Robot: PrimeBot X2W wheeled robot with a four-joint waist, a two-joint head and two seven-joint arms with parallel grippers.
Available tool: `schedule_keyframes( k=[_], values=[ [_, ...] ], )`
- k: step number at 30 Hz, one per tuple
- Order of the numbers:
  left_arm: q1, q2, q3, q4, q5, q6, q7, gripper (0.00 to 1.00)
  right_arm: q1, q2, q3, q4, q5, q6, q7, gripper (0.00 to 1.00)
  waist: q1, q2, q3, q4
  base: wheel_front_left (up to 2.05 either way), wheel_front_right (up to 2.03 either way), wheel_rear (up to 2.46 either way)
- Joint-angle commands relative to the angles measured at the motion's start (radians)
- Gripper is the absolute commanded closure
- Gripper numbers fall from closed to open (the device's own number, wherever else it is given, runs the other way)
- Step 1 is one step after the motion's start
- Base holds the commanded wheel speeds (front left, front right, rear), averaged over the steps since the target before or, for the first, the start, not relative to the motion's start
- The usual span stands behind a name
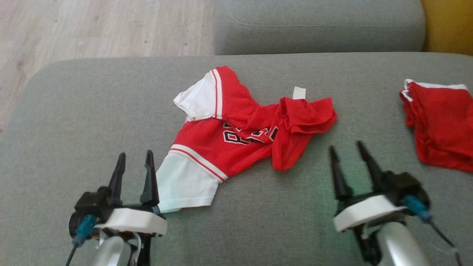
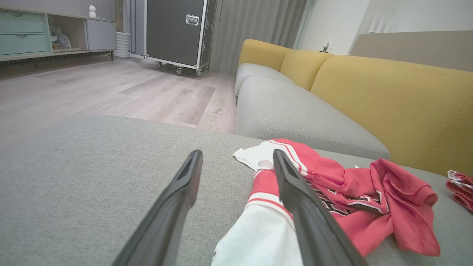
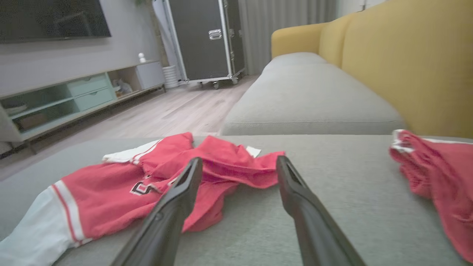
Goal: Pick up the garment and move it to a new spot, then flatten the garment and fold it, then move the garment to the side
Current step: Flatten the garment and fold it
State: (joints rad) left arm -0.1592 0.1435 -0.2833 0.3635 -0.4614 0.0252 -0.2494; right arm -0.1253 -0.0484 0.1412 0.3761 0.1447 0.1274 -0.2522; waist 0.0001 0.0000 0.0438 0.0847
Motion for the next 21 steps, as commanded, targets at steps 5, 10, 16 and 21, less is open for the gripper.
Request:
schedule_keyframes(
  k=[5,10,16,21],
  values=[
    [-0.058,-0.017,0.058,-0.007,0.036,-0.024,-0.012,0.00,-0.102,-0.002,0.152,0.067,-0.022,0.003,0.020,0.00,-0.0001,0.0000,0.026,0.044,0.00,0.00,0.00],
    [-0.081,-0.034,0.061,0.029,0.056,-0.054,-0.012,0.00,-0.166,-0.002,0.248,0.188,-0.016,0.003,0.076,0.00,-0.0001,0.0000,0.042,0.087,0.00,0.00,0.00],
    [-0.095,-0.053,0.074,0.049,0.076,-0.072,-0.012,0.00,-0.226,-0.002,0.284,0.324,0.005,0.003,0.100,0.00,-0.0001,0.0000,0.052,0.125,0.00,0.00,0.00],
    [-0.097,-0.060,0.092,0.054,0.089,-0.081,-0.012,0.00,-0.259,-0.002,0.282,0.394,0.035,0.003,0.099,0.50,-0.0001,0.0000,0.055,0.130,0.00,0.00,0.00]
  ],
)
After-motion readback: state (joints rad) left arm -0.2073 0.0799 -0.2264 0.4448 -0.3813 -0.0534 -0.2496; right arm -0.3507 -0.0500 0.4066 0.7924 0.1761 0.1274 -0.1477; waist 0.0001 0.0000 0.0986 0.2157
